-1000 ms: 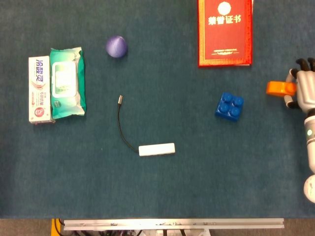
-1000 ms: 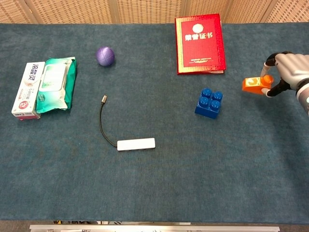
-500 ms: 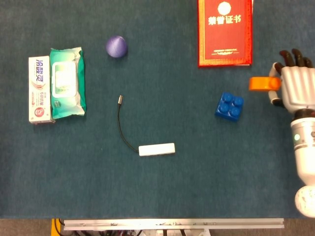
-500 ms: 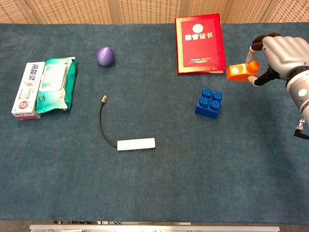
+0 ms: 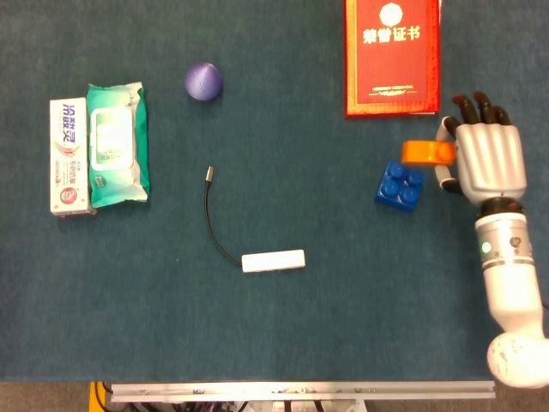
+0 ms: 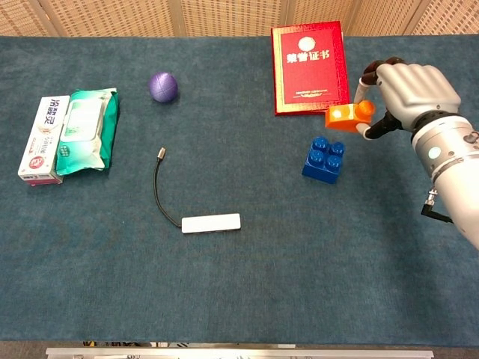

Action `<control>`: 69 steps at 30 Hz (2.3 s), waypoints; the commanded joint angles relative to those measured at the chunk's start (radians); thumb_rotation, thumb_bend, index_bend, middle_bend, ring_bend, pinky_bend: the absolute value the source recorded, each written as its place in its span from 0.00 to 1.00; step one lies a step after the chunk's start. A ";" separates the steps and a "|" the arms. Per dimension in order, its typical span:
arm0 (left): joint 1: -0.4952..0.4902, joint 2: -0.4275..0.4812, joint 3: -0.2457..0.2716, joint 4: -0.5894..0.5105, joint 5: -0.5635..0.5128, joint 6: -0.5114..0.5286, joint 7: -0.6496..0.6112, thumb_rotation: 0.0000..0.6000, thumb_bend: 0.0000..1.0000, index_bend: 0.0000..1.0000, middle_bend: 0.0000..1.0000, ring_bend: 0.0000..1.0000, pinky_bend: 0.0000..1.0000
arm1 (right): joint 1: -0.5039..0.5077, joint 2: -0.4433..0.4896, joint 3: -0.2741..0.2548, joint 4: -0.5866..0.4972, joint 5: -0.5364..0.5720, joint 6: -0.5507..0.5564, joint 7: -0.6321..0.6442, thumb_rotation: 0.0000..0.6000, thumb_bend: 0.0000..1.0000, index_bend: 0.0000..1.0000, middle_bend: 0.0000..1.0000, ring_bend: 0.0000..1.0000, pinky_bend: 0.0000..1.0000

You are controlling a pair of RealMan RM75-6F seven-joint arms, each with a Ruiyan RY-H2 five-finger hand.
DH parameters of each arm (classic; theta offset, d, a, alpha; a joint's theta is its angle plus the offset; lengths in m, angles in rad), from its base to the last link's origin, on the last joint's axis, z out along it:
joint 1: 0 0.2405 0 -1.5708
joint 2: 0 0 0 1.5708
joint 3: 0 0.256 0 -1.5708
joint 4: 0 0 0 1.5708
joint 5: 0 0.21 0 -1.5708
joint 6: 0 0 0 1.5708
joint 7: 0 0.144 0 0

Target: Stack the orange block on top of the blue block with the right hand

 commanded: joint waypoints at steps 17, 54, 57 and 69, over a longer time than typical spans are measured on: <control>0.011 0.009 0.021 0.044 0.021 0.004 -0.049 1.00 0.04 0.53 0.61 0.49 0.49 | 0.003 -0.147 0.054 0.013 0.099 0.088 -0.025 1.00 0.28 0.52 0.19 0.08 0.20; 0.021 0.000 0.023 0.059 0.019 0.017 -0.036 1.00 0.04 0.53 0.61 0.49 0.49 | 0.063 -0.204 0.142 -0.010 0.259 0.211 -0.190 1.00 0.32 0.52 0.19 0.08 0.25; 0.022 -0.001 0.023 0.060 0.019 0.018 -0.039 1.00 0.04 0.53 0.61 0.49 0.49 | 0.067 -0.207 0.143 -0.005 0.263 0.208 -0.188 1.00 0.32 0.52 0.19 0.08 0.25; 0.025 -0.003 0.024 0.063 0.017 0.019 -0.043 1.00 0.04 0.53 0.61 0.49 0.49 | 0.076 -0.215 0.141 0.005 0.277 0.196 -0.182 1.00 0.32 0.52 0.19 0.08 0.25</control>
